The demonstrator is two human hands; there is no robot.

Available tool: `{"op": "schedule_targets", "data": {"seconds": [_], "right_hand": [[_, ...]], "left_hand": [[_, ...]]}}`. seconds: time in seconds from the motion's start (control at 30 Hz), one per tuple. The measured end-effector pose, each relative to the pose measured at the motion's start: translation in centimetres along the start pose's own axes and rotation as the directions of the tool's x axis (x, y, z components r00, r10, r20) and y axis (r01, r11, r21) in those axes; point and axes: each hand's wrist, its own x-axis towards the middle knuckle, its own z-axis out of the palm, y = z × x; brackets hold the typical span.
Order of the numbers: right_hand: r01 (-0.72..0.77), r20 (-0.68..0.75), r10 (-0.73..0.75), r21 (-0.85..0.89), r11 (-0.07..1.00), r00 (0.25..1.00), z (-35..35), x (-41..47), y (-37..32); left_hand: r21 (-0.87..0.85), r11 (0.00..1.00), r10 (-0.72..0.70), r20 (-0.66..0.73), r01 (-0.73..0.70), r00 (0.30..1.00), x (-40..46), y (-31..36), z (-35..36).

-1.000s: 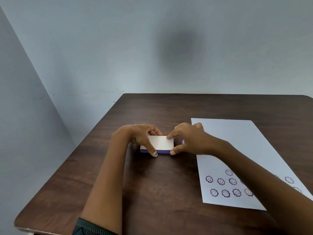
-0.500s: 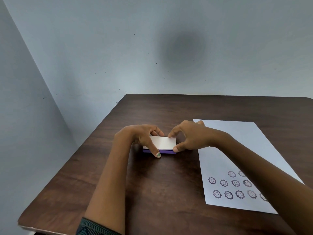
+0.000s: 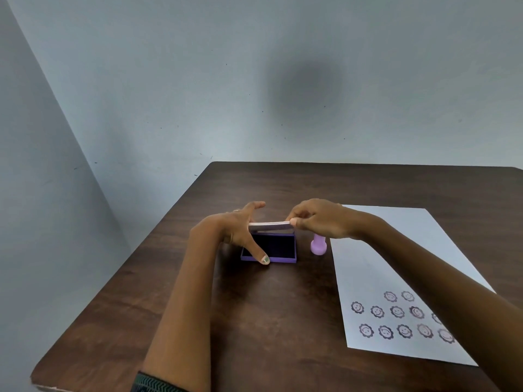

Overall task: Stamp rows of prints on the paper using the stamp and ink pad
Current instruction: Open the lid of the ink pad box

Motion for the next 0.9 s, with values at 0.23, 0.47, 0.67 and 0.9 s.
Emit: {"op": "schedule_targets", "data": {"seconds": [0.23,0.47,0.67,0.9], "right_hand": [[-0.001,-0.112,-0.001,-0.021,1.0,0.994,0.1,0.5,0.1],[-0.039,-0.26,0.033,-0.019,0.999,0.965,0.4,1.2,0.7],[-0.068,-0.331,0.083,0.057,0.996,0.94,0.7,2.0,1.7],[-0.133,-0.279,0.161,0.116,0.984,0.947,1.1,2.2,2.9]], "left_hand": [[-0.072,0.997,0.013,-0.122,-0.022,0.992,-0.2,-0.8,-0.3],[-0.064,0.998,-0.017,-0.145,0.008,0.989,-0.2,-0.9,-0.3],[-0.075,0.997,-0.024,-0.069,0.019,0.997,0.1,-1.1,-0.4],[-0.076,0.997,-0.03,-0.036,0.027,0.999,0.3,-1.2,-0.6]]}}
